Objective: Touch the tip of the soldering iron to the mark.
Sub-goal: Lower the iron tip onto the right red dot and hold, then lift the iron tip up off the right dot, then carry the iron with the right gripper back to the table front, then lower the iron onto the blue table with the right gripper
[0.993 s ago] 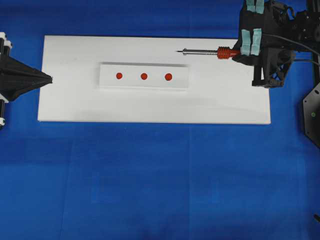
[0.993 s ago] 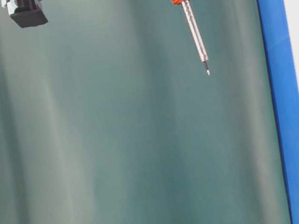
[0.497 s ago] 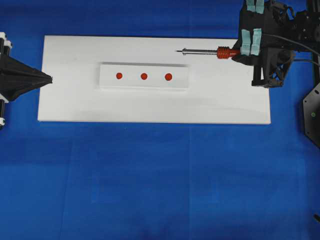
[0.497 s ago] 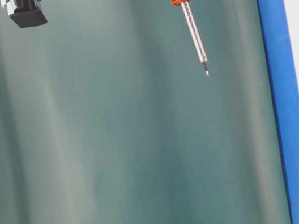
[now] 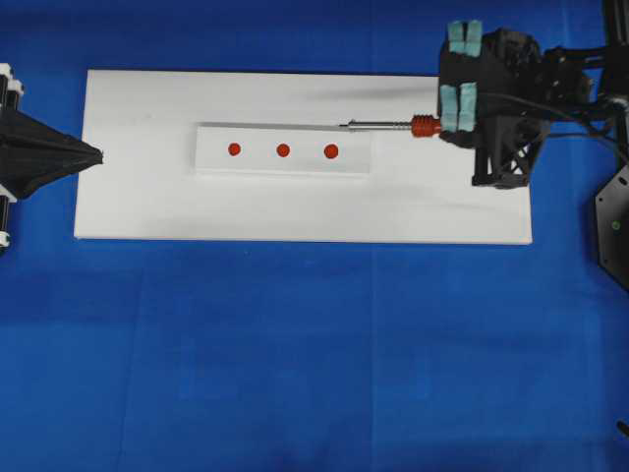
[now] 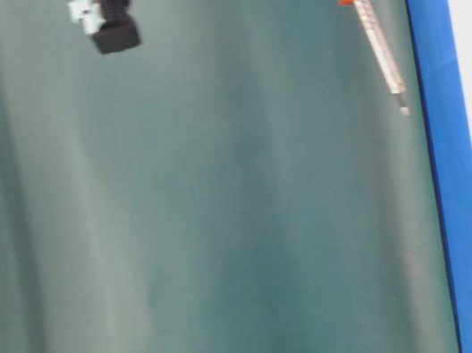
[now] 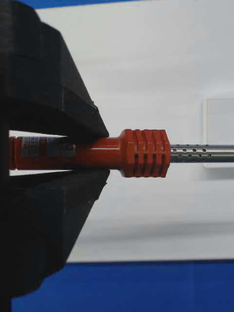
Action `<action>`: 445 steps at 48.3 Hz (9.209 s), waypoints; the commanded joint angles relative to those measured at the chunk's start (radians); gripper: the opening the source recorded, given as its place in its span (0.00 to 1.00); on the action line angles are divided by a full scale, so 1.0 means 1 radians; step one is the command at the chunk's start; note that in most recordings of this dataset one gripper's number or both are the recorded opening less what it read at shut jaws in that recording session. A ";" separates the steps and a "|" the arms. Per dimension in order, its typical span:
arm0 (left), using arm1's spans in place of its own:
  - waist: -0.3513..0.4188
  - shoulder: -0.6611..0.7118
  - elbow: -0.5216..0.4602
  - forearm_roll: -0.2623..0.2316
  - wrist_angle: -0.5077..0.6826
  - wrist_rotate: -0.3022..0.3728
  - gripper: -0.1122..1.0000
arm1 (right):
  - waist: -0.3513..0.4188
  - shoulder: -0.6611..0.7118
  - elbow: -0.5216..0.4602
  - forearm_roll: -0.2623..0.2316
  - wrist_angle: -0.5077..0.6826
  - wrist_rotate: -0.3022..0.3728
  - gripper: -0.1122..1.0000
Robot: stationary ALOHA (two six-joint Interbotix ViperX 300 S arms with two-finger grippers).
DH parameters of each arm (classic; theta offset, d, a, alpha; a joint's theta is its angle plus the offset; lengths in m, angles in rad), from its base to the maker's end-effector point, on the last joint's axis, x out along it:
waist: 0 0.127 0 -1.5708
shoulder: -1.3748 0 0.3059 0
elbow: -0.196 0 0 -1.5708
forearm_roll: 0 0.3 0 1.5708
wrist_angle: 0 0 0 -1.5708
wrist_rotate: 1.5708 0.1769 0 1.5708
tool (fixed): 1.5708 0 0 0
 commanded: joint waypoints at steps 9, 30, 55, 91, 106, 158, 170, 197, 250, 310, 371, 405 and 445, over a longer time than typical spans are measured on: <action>0.003 0.006 -0.011 0.002 -0.009 0.000 0.10 | 0.020 0.069 0.020 0.015 -0.095 -0.002 0.16; 0.003 0.009 -0.009 0.002 -0.009 0.000 0.10 | 0.020 0.144 0.017 0.015 -0.109 -0.002 0.16; 0.003 0.009 -0.009 0.002 -0.011 0.000 0.10 | 0.018 0.163 0.012 0.015 -0.109 -0.002 0.16; 0.003 0.009 -0.009 0.002 -0.011 0.000 0.10 | 0.018 0.161 0.011 0.014 -0.110 -0.002 0.16; 0.003 0.008 -0.011 0.002 -0.011 0.000 0.10 | 0.018 0.161 0.012 0.014 -0.110 0.000 0.16; 0.003 0.005 -0.011 0.002 -0.014 -0.002 0.10 | 0.018 -0.115 -0.140 -0.034 0.187 0.025 0.16; 0.003 0.005 -0.011 0.000 -0.014 -0.002 0.10 | 0.018 -0.118 -0.150 -0.037 0.201 0.025 0.16; 0.003 0.006 -0.011 0.002 -0.014 -0.002 0.10 | 0.025 -0.123 -0.144 -0.037 0.209 0.069 0.16; 0.003 0.003 -0.011 0.000 -0.014 -0.003 0.10 | 0.746 -0.046 -0.166 -0.396 0.279 0.925 0.16; 0.003 0.003 -0.011 0.002 -0.020 -0.020 0.10 | 0.681 0.436 -0.635 -0.465 0.262 0.822 0.16; 0.003 0.003 0.000 0.002 -0.020 -0.032 0.10 | 0.630 0.643 -0.437 -0.459 -0.235 0.957 0.16; 0.003 0.003 0.000 0.002 -0.017 -0.032 0.10 | 0.617 0.666 -0.428 -0.426 -0.290 0.957 0.19; 0.003 0.002 -0.002 0.002 -0.020 -0.032 0.10 | 0.647 0.385 -0.457 -0.453 -0.021 0.945 0.85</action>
